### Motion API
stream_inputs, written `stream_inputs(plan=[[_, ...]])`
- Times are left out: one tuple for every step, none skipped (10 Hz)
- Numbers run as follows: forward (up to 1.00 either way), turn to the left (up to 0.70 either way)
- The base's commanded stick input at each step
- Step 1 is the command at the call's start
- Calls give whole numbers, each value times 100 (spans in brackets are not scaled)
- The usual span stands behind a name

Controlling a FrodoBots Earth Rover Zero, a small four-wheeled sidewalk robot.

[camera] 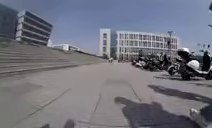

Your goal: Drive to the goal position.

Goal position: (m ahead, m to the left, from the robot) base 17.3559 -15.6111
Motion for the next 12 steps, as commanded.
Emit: stream_inputs(plan=[[100, 0], [100, 0], [100, 0], [100, 0], [100, 0], [100, 0], [100, 0], [100, 0], [100, 0], [100, 0], [100, 0], [100, 0]])
